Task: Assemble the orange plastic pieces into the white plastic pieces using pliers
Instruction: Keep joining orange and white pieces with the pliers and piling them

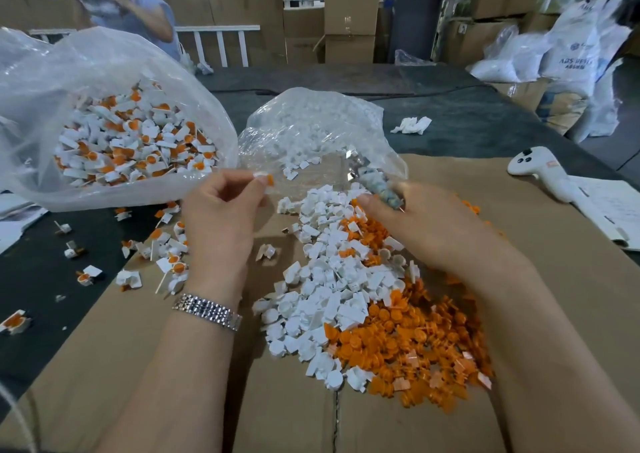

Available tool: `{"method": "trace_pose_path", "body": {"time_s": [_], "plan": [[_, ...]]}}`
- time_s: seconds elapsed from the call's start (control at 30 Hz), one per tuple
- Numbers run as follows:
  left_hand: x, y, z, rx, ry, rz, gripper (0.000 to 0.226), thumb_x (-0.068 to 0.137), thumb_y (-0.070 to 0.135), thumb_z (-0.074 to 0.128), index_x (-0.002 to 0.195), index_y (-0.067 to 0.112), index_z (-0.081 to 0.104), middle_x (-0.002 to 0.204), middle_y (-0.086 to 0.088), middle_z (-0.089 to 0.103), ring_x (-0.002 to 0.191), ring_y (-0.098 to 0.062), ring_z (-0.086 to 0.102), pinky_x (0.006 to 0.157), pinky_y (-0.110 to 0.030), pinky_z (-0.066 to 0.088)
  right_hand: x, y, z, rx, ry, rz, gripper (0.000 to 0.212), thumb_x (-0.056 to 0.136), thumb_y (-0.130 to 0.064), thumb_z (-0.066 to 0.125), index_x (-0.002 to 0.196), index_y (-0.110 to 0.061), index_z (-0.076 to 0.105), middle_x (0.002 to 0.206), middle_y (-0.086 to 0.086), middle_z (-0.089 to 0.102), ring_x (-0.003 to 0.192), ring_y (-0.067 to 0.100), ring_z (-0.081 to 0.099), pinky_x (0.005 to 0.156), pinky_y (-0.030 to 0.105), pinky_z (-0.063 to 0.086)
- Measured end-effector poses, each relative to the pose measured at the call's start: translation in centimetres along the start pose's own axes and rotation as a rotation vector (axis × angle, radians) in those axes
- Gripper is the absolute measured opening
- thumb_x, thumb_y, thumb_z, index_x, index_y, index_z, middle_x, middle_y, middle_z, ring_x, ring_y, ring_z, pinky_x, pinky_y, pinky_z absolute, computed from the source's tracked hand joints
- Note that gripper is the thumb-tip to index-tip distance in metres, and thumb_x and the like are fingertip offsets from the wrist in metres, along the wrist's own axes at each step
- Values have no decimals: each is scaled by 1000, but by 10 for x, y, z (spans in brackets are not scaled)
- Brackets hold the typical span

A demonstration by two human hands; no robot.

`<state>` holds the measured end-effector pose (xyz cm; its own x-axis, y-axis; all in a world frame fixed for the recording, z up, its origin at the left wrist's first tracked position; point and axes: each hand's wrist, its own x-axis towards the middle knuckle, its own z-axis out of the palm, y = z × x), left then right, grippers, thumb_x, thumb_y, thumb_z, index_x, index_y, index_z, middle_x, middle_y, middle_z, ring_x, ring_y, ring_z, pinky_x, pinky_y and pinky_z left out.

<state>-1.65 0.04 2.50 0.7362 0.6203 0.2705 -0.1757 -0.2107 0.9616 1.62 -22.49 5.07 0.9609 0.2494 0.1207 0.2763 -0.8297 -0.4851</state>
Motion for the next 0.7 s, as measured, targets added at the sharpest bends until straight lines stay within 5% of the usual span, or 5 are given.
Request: {"method": "trace_pose_path", "body": {"time_s": [0.17,0.3,0.47,0.7], "plan": [[13,-3,-9,496,170,147,25,90,13,73,108,28,67,107,8,59,80,-1,57,66,-16,46,4,22,13,-210,4,150,51,92,-70,46,88,-21,55,83,0,58,77,19,58,65,37,49],[6,-2,-10,650,-84,226,7,89,25,73,86,29,67,90,12,64,79,-8,61,60,-21,41,4,25,17,-327,38,220,57,92,-68,49,107,-14,56,108,10,59,104,31,57,89,49,51],[1,-6,-6,1141,-365,212,32,86,60,72,74,33,61,74,12,60,68,-4,54,55,-26,43,5,28,18,-365,19,280,66,92,-67,51,128,-12,54,134,16,52,126,35,49,102,55,40],[1,-9,-3,1095,-455,186,28,90,39,76,72,39,55,81,15,53,81,-12,55,67,-30,46,5,29,21,-436,-25,288,69,91,-64,56,134,-11,49,142,18,44,134,37,39,105,57,35]]}}
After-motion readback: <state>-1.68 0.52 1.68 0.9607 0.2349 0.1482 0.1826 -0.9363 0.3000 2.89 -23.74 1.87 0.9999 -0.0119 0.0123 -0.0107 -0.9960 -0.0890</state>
